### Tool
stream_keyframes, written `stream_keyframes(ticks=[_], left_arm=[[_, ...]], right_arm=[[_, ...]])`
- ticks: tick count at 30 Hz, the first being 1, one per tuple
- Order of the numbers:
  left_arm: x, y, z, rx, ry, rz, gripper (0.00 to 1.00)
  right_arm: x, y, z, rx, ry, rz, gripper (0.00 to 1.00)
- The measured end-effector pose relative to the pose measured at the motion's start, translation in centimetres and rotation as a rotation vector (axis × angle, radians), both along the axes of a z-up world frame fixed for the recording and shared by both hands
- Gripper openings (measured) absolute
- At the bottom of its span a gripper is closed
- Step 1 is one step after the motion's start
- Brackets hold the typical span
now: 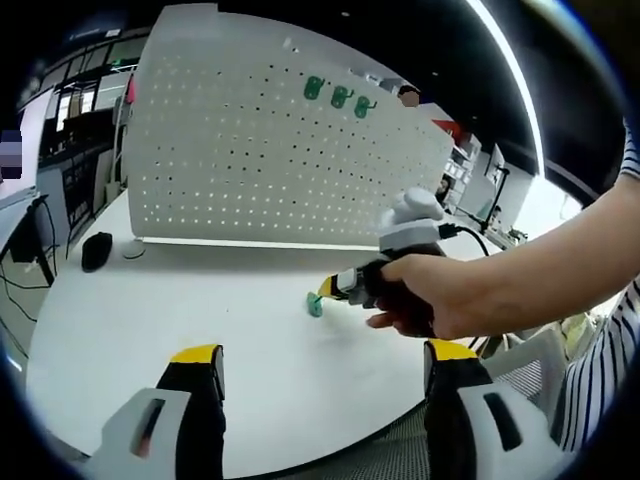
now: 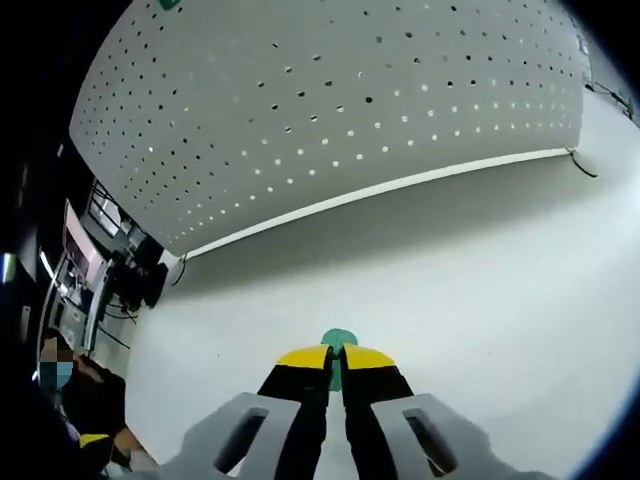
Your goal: Insert the hook assembly into the mounting plate slot until the hook locks in place.
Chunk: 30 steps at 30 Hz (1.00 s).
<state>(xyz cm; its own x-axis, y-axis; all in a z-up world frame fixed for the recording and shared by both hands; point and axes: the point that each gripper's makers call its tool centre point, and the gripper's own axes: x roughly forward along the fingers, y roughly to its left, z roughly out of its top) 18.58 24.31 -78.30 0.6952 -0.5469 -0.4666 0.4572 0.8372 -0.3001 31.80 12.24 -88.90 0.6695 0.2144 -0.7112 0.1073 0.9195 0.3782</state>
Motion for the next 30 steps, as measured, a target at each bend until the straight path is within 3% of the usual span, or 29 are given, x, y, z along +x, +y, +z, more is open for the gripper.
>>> stream_keyframes(ticks=[24,30], left_arm=[[0.2,0.1,-0.2,-0.001,0.019,0.001,0.82],[0.6,0.1,-0.6,0.007,0.043,-0.002,0.82]], right_arm=[[-0.5,0.7,2.1,-0.057,-0.089,0.151,0.00],[-0.6,1.3,3.9,-0.051,-0.151,0.203,0.00]])
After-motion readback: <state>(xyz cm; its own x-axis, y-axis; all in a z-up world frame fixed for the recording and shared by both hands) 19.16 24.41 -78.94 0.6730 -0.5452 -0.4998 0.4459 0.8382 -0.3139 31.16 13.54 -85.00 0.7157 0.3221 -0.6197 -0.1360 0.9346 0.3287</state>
